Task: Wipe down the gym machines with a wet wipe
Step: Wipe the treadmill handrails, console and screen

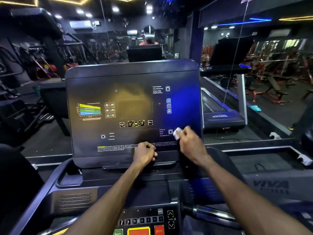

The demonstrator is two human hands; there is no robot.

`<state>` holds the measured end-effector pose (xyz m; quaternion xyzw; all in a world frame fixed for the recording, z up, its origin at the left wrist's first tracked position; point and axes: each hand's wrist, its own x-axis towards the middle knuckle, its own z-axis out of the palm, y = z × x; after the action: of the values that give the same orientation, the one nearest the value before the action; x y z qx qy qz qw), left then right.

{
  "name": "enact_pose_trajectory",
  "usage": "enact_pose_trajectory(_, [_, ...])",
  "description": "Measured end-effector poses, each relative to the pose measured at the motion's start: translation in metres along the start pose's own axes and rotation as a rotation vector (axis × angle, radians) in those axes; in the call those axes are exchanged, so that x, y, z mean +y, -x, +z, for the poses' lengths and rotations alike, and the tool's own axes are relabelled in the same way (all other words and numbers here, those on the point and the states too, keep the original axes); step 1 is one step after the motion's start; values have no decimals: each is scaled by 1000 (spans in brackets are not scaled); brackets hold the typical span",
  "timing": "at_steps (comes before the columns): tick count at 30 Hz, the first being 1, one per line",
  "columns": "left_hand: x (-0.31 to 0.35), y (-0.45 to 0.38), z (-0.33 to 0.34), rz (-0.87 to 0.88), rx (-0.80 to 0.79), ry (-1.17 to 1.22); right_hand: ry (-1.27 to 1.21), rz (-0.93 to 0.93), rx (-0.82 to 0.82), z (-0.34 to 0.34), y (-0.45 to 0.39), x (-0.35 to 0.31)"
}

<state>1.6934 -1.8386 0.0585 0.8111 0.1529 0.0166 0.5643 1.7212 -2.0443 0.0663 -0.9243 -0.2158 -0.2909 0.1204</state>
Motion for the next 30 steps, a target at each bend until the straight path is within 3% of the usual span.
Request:
enact_pose_trajectory(2, [-3,-1,-3,-2,23,8,-74,260,173,-12,-15,12])
enact_pose_trajectory(4, [-4,-1,-6,-4,37,8,-109,342,197,-12,-13,6])
enact_pose_trajectory(8, [-7,0,-9,7,42,-19,-5,-161,-190,5,19,-29])
enact_pose_trajectory(9, [-8,0,-10,18,45,-36,16,-196,-217,4,16,-26])
enact_pose_trajectory(10, [-9,1,-13,24,45,-52,23,-136,-176,2,7,-22])
enact_pose_trajectory(14, [-13,1,-24,31,63,-88,-96,390,166,-12,-21,-16])
enact_pose_trajectory(16, [-13,2,-30,32,64,-93,-99,258,106,-5,-14,-34])
enact_pose_trajectory(19, [-11,2,-39,37,80,-108,5,-214,-252,9,4,-54])
enact_pose_trajectory(20, [-11,2,-42,43,83,-123,25,-258,-288,9,-1,-50])
enact_pose_trajectory(22, [-12,0,-49,60,86,-159,9,-111,-140,4,-19,-38])
enact_pose_trajectory(25, [-14,-1,-57,82,93,-181,-137,389,222,-1,-34,-33])
enact_pose_trajectory(26, [-14,-1,-60,86,94,-188,-159,405,251,3,-33,-42])
enact_pose_trajectory(27, [-14,-1,-61,98,92,-197,-155,320,199,9,-28,-54])
enact_pose_trajectory(30, [-12,-2,-67,145,89,-233,-55,-174,-131,29,-1,-88])
